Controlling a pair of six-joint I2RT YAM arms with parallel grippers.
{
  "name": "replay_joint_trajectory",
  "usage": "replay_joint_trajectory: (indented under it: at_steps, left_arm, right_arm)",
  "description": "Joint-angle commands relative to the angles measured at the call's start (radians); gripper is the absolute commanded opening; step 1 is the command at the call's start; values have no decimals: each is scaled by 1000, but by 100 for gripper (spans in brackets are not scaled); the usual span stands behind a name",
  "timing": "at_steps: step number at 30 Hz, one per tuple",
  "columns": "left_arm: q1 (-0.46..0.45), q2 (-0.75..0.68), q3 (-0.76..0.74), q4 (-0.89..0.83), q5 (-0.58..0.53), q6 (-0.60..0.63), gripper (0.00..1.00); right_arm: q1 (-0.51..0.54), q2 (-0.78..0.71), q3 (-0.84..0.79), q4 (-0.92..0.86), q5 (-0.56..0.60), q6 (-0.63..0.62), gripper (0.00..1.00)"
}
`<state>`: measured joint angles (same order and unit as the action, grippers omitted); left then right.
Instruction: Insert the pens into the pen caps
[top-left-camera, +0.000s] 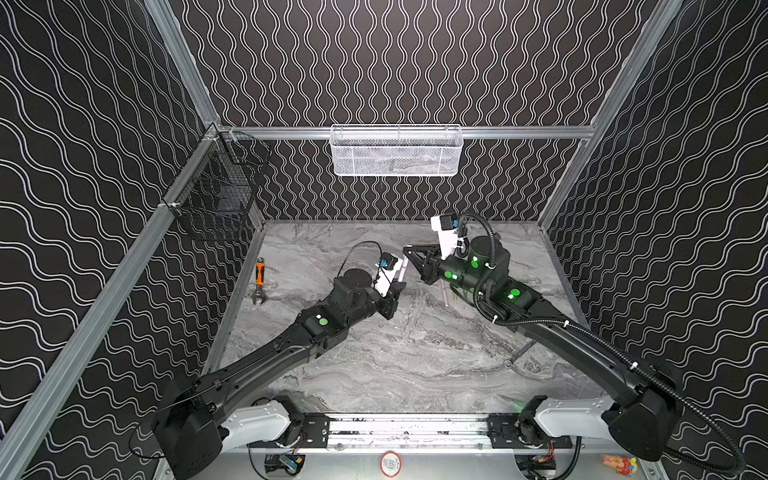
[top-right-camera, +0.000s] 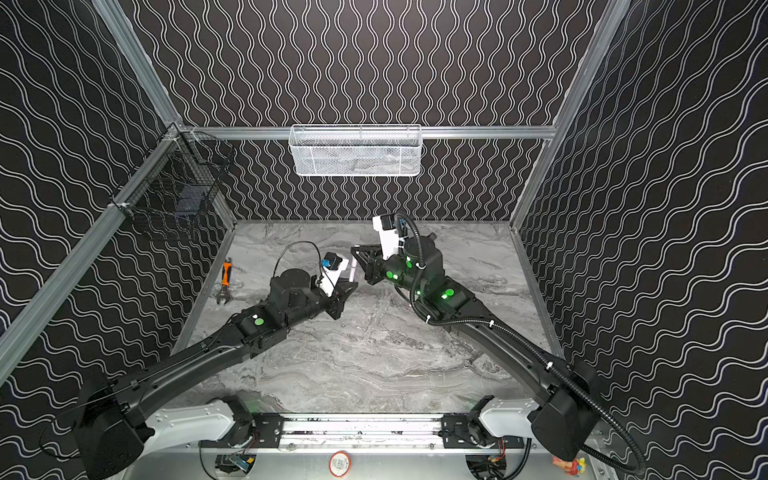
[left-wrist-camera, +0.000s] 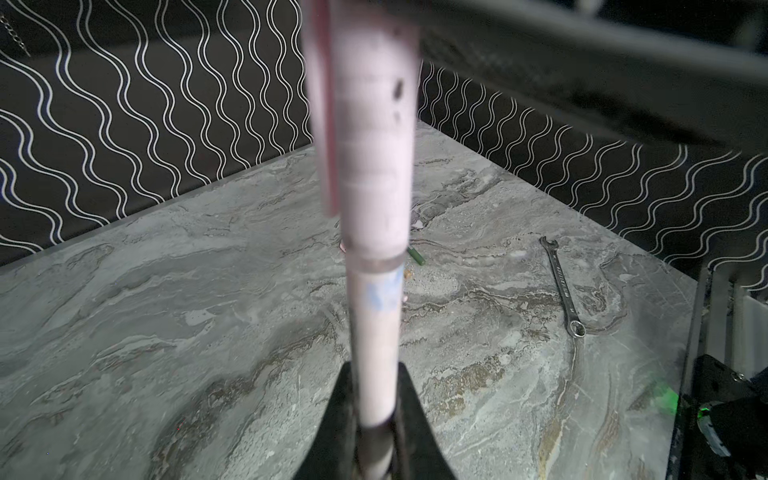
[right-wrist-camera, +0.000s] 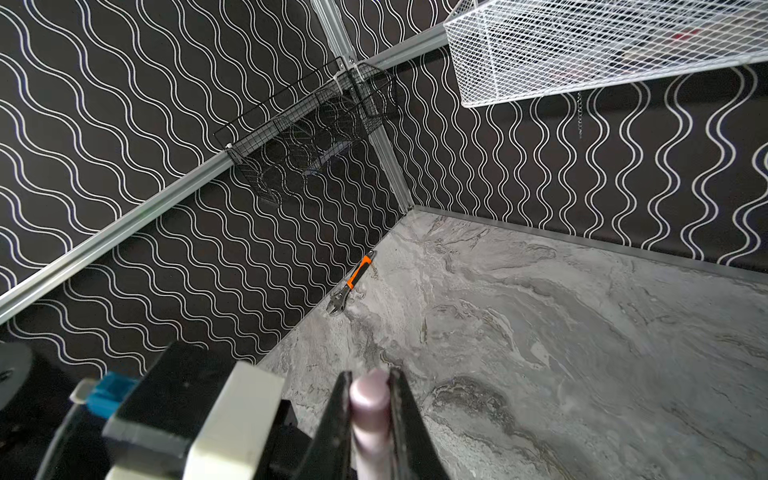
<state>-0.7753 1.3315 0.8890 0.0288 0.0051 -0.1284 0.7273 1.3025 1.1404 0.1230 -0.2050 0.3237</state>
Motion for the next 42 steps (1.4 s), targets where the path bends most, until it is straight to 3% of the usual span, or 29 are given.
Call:
replay_joint_trajectory:
  at_steps: [1,19,31,36,42]
  left_arm:
    - [3,8,15,85,-35,-16,0]
    - [14,27,163,127,-64,49,0]
    - [14,80,268,124,-33,61,0]
    - [14,73,191,141,69,27,0]
    - [14,58,119,151,176,3,0]
  right_arm:
    - [18,1,-21,-26,-73,14,8]
    - [25,-43,-106,-54,-85,8,1]
    - [25,-51,-165,-51,-93,33,2]
    - [25,-83,-91,-67,-21,32,11]
    - [23,-117,24,-122,117,-16,40]
